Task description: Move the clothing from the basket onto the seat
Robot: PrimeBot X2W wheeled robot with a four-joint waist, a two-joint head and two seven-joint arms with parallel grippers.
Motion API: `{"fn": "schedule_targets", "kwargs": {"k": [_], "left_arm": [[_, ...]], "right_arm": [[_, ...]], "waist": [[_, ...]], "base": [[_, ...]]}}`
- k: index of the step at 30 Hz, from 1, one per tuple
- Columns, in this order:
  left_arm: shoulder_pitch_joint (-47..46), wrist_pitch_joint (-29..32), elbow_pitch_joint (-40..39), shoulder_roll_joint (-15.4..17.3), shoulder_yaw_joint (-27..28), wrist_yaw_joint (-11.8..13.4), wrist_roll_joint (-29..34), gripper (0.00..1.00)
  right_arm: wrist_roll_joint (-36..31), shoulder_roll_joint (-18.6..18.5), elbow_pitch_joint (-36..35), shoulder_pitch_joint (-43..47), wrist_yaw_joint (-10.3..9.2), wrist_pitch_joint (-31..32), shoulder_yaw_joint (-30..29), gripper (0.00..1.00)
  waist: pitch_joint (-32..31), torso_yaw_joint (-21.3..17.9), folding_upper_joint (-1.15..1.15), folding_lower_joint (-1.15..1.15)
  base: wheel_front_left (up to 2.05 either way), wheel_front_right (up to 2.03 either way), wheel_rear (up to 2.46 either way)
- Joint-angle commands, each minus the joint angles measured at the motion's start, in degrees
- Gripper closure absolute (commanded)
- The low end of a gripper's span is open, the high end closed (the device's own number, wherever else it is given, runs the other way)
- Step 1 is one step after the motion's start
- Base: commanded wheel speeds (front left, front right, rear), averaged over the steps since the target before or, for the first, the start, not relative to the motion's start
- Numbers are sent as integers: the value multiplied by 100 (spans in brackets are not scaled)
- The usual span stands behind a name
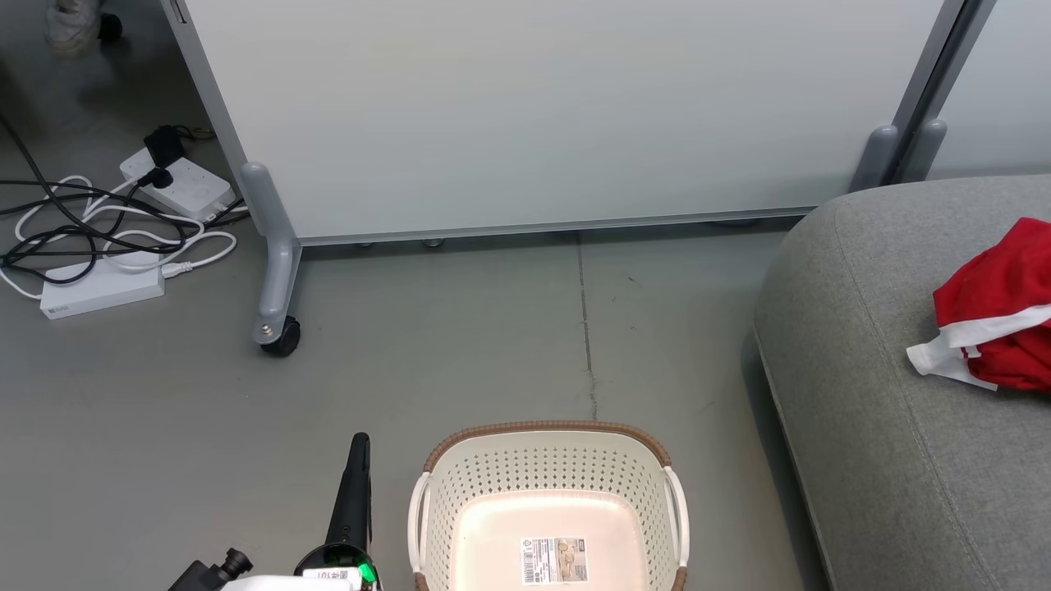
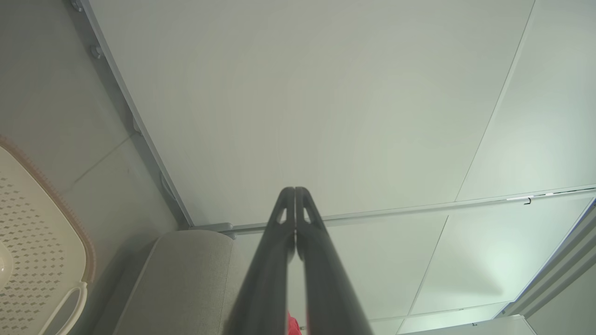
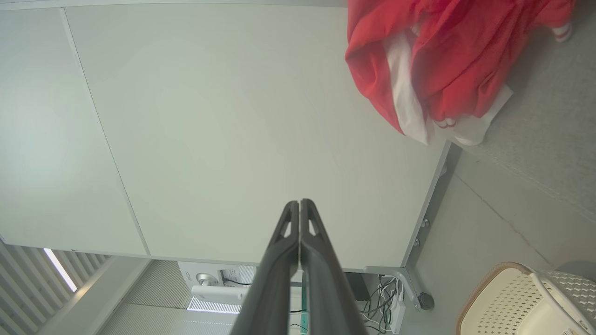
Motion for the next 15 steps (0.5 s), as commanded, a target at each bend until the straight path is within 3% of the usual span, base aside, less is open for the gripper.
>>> {"fn": "schedule_targets", "kwargs": {"k": [1,15], "left_arm": [[-36,-16,-19,15,14,-25,16,100],[-36,-16,-18,15,14,-25,17,100]], "right_arm": [[-13,-7,4,-62,13,46,-25,100],[-41,6,5,-64,12,60,-50,100]], "waist": [[0,0,0,0],[0,0,0,0]], "base": [[0,0,0],[0,0,0]]}}
